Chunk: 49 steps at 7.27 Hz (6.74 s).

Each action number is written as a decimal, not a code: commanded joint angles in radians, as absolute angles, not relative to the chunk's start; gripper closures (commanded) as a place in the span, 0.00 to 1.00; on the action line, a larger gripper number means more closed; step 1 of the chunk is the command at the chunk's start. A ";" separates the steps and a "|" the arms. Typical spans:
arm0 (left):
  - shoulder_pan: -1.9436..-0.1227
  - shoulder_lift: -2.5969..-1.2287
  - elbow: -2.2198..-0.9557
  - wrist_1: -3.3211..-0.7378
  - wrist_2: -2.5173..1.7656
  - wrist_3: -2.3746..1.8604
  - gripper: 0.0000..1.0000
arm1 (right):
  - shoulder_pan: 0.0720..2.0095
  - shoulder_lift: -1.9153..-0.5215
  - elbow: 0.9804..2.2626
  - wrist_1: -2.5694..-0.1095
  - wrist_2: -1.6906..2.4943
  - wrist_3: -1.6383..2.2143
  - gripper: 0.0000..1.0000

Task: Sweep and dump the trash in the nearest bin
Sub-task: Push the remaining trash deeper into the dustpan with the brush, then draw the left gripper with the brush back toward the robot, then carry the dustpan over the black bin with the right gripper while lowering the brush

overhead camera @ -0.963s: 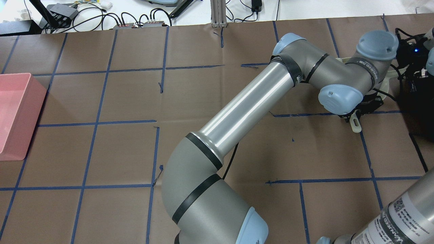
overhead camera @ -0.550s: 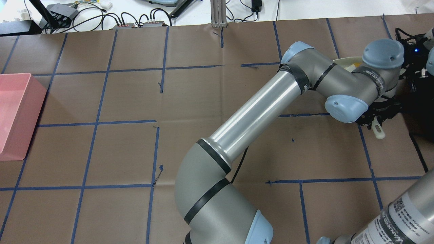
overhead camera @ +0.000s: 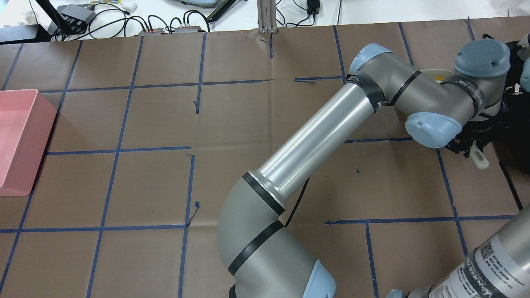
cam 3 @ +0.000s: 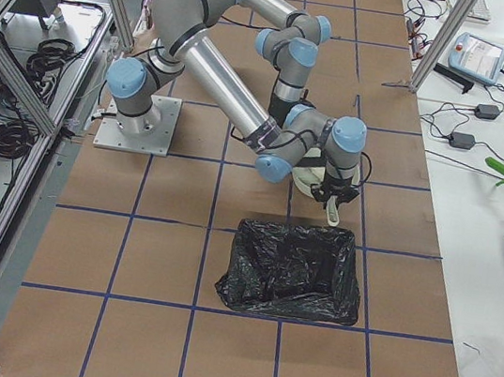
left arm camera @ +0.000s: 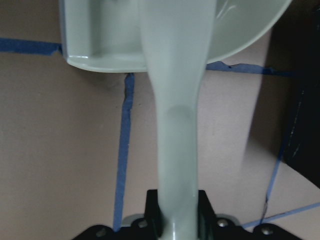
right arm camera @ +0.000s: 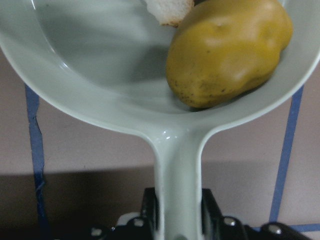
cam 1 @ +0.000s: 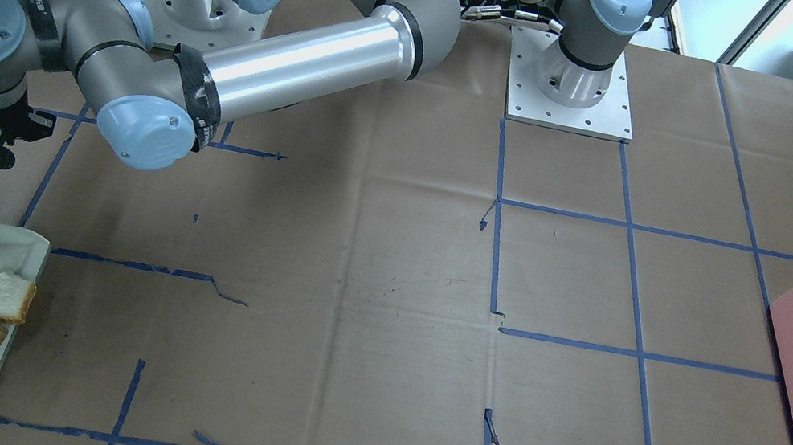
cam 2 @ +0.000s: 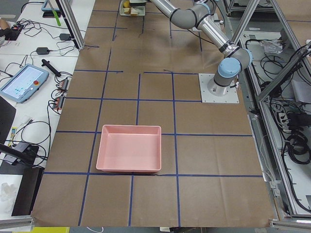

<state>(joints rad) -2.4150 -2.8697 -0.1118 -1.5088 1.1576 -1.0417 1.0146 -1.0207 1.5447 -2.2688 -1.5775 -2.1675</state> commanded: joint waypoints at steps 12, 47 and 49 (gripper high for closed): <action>-2.278 -2.574 -0.028 -2.388 1.542 -0.762 1.00 | 1.011 -1.041 1.540 -2.178 -1.493 -2.160 1.00; -2.276 -1.583 -2.201 -1.063 1.399 -0.721 0.30 | 0.538 -0.936 0.890 -1.891 -1.684 -2.581 1.00; -2.266 -1.557 -2.157 -1.066 1.461 -0.689 0.19 | 0.587 -0.934 0.897 -1.926 -1.754 -2.571 1.00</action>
